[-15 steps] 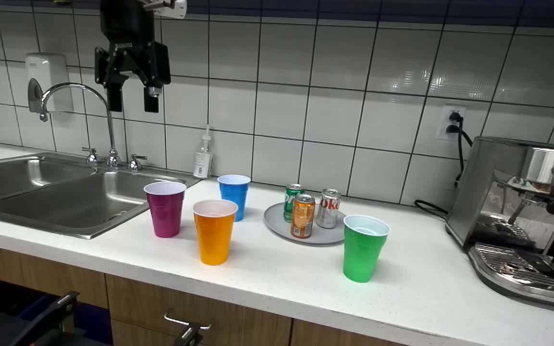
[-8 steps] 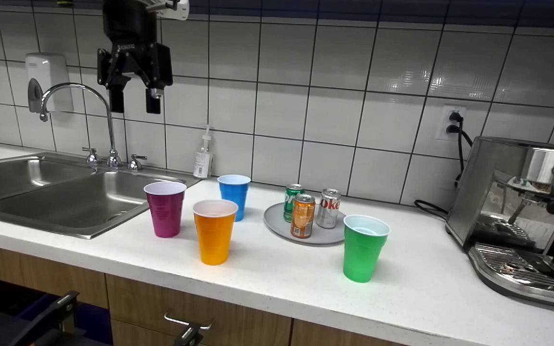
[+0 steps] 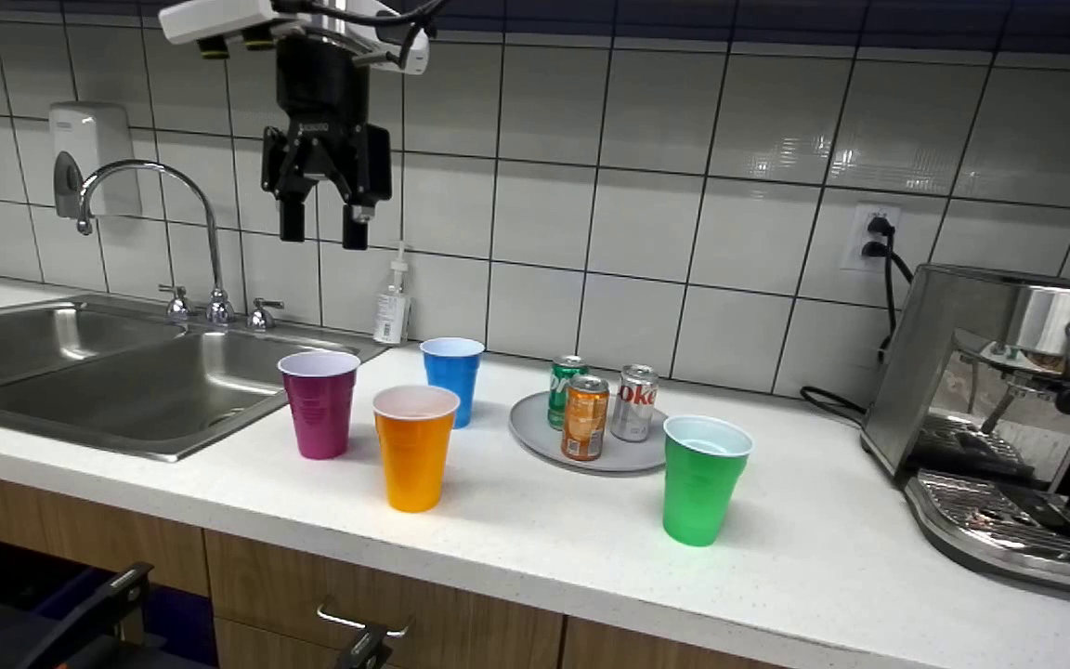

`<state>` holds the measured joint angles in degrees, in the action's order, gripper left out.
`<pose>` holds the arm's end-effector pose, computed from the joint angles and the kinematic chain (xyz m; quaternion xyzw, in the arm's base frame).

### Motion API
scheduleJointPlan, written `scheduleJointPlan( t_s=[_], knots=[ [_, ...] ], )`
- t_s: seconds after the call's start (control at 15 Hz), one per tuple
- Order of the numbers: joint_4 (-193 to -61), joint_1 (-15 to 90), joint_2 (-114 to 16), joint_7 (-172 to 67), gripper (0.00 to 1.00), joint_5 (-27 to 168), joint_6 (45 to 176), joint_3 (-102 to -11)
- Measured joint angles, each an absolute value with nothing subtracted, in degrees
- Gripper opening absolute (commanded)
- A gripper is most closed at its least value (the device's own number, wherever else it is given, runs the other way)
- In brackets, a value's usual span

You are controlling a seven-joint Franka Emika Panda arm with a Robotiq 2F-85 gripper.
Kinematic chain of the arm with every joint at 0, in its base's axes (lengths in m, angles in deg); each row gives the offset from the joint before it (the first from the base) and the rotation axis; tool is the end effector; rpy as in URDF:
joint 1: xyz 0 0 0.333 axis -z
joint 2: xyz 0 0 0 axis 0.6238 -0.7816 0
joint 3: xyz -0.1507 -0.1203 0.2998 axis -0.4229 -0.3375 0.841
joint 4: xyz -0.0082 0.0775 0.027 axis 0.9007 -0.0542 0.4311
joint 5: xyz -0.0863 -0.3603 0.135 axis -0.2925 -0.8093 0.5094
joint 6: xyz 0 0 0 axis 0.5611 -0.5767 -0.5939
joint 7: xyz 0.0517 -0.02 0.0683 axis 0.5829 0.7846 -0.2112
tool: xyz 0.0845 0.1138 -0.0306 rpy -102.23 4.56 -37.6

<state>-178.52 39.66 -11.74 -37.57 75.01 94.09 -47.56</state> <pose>0.3912 0.0306 0.4010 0.9886 -0.1440 -0.0416 0.0154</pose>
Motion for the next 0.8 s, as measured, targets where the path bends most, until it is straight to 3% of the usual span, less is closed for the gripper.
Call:
scheduleJointPlan(
  t_s=[0.8],
  knots=[
    [-171.5, 43.5, -25.5, -34.5, 1.0, 73.5, 104.1, -53.1]
  ],
)
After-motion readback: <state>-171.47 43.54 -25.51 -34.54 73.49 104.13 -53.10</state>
